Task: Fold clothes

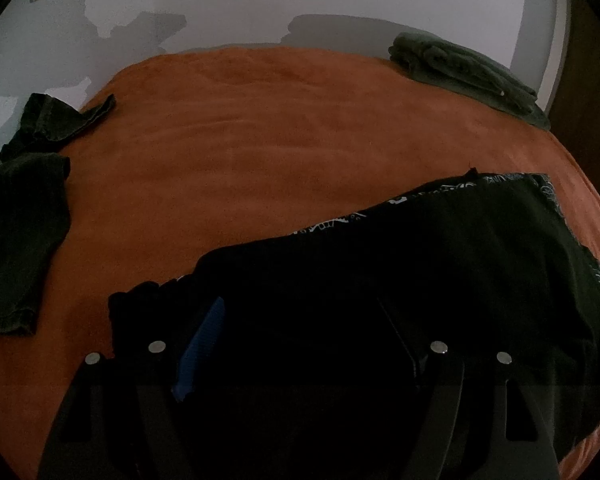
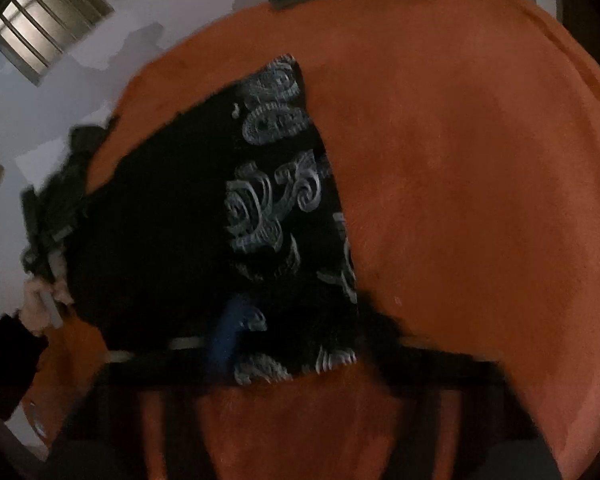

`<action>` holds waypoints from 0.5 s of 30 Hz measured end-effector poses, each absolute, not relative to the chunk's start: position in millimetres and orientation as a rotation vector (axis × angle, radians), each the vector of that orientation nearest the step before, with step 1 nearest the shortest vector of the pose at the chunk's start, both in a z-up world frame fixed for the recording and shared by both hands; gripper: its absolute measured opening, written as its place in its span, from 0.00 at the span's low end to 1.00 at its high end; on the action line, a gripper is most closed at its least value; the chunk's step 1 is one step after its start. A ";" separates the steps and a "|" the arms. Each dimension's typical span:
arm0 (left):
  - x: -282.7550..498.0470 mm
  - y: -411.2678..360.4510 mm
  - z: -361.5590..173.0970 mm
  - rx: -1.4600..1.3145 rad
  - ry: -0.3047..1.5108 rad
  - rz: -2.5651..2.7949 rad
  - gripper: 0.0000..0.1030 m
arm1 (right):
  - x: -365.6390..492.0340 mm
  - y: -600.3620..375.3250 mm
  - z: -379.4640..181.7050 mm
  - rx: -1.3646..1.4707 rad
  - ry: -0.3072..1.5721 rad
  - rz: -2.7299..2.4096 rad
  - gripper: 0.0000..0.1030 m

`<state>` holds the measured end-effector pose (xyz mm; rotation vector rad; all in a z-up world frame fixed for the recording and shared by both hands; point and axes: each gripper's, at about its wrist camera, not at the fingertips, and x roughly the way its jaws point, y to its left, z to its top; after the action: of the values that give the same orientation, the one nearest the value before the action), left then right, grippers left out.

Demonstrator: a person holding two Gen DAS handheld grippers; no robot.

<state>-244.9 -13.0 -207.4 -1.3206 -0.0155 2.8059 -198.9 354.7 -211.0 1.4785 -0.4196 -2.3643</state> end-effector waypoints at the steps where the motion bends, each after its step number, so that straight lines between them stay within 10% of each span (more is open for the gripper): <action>1: -245.2 -13.5 -207.5 -1.317 -0.014 2.806 0.75 | -200.4 356.8 -206.9 1.441 -0.443 -2.371 0.25; 5: -245.5 -12.3 -209.7 -1.312 0.001 2.812 0.75 | -213.1 364.4 -192.6 1.358 -0.573 -2.343 0.03; 15: -246.0 -15.9 -208.2 -1.297 -0.026 2.807 0.75 | -223.3 358.8 -135.6 1.277 -0.669 -2.347 0.03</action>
<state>-246.0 -15.9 -208.2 -1.2968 -0.0262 2.8071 -223.3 358.8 -135.6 1.2765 -0.6694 -2.3471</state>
